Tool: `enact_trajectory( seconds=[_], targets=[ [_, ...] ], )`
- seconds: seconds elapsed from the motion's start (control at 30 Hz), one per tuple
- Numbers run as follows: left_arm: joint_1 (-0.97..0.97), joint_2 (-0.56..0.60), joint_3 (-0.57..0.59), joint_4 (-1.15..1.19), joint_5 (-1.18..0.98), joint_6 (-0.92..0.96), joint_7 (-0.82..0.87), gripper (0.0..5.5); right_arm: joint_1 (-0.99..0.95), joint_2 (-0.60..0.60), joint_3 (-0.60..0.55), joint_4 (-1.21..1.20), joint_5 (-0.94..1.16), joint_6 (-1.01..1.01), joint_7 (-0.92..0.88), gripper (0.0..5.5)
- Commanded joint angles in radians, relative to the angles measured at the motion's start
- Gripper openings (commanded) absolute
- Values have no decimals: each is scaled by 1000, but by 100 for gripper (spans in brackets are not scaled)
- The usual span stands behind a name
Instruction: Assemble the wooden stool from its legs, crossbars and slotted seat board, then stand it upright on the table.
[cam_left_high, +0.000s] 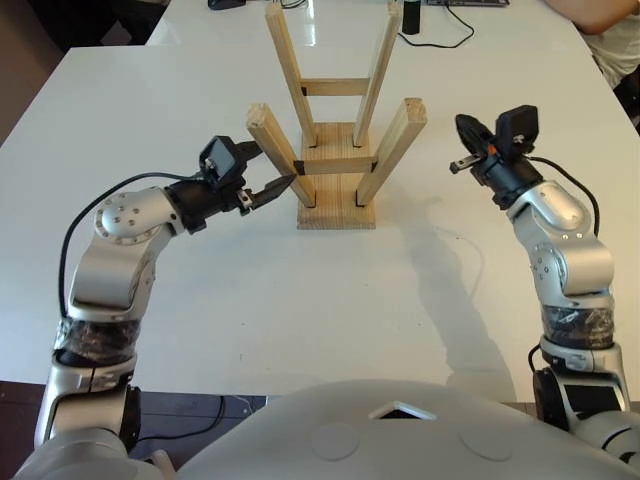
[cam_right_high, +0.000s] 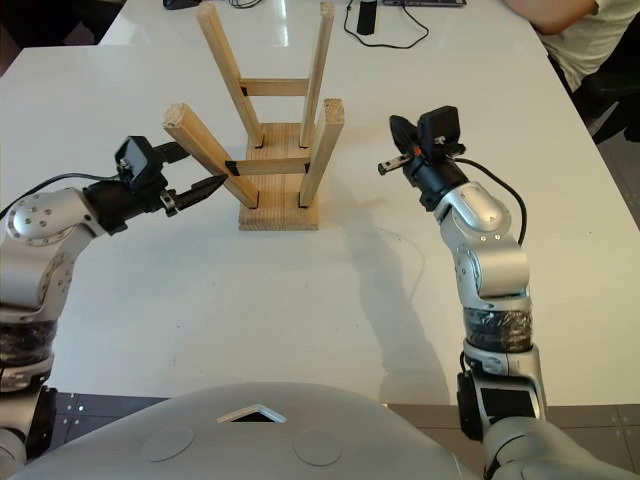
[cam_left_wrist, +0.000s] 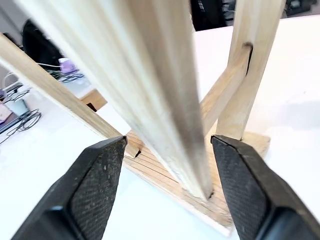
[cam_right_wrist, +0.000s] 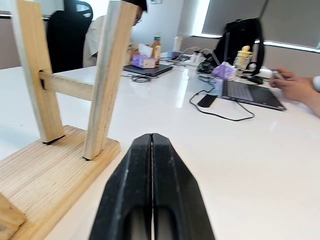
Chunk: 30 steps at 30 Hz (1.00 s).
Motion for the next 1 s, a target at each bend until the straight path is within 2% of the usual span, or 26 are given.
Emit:
enact_trajectory(
  seconds=[0.03,0.1,0.13,0.17,0.23,0.3,0.4,0.5,0.67,0.8,0.93,1.0],
  targets=[
    [158,-136,107,-269,-145,177,235,311,97,84,53,-241,-60,114,-140,0],
    [222,-233,126,-307,-117,204,382,293,104,122,142,-330,-135,156,-206,0],
    [250,-264,127,-266,-35,162,447,288,93,137,191,-343,-195,153,-242,0],
    [261,-301,137,-210,40,124,526,260,78,152,234,-340,-249,137,-274,0],
    [225,-375,139,-106,176,56,692,232,55,192,284,-276,-340,115,-342,0],
    [113,-440,76,-32,255,1,780,199,36,222,306,-192,-404,110,-392,0],
    [-42,-525,-78,70,295,-36,760,141,-17,262,322,-92,-447,89,-405,0],
    [-92,-584,-182,99,304,-39,732,92,-59,278,343,-54,-467,72,-376,0],
    [-27,-631,-232,92,349,-52,767,24,-80,273,375,-28,-498,39,-318,0],
    [24,-625,-140,103,402,-73,844,4,-61,236,290,-22,-482,30,-280,0],
    [48,-590,-18,65,463,-112,909,4,-37,145,69,-30,-514,37,-318,0],
    [49,-580,4,38,472,-117,908,4,-44,130,3,-42,-536,55,-345,0]
  ],
)
